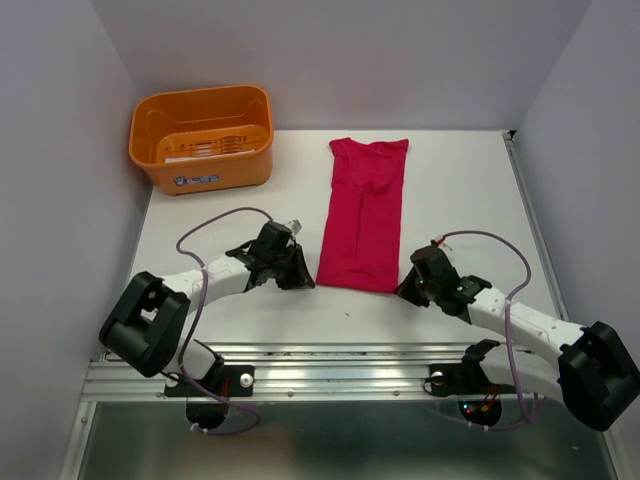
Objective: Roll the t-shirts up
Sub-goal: Roll the T-shirt to the center of the board.
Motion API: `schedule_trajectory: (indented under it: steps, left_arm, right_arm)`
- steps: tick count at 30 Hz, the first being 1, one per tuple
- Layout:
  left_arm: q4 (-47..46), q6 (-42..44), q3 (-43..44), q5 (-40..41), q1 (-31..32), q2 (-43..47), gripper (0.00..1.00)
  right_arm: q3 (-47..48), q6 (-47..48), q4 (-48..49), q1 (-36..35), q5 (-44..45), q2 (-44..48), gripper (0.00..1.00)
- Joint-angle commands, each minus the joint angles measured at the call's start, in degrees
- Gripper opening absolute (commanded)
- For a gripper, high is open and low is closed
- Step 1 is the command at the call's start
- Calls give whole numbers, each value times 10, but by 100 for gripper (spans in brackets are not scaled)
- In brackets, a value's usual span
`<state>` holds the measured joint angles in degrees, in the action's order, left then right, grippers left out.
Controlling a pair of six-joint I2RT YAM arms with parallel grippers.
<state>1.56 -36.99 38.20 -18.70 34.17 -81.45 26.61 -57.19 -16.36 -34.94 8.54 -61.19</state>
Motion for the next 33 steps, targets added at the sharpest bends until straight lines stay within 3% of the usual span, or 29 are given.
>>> schedule_trajectory:
  steps: [1,2,4,8,20,25,26,27,33]
  left_arm:
    - [-4,-10,-17,14,5,19,23]
    - [-10,-16,-15,18,5,16,39]
    - [-11,-23,-12,25,5,10,50]
    - [-40,-31,-3,29,5,-14,54]
    - [-88,-35,5,18,14,-94,38]
    - [-101,-43,-1,17,16,-100,17]
    - [-99,-44,-1,18,16,-100,5]
    - [-98,-44,-1,19,16,-100,0]
    - [-69,-45,-8,24,19,-61,0]
  right_arm:
    - [-9,0,-7,2,-1,11,1]
    - [-10,-2,-4,2,-2,11,1]
    - [-11,-2,-4,2,-1,11,1]
    - [-11,-3,-4,2,2,12,1]
    - [-13,-10,-3,2,4,9,1]
    - [-12,-10,-4,2,4,9,1]
    - [-11,-9,-3,2,4,10,1]
    - [-11,-7,-4,2,3,10,1]
    - [-15,-6,-26,2,-4,26,1]
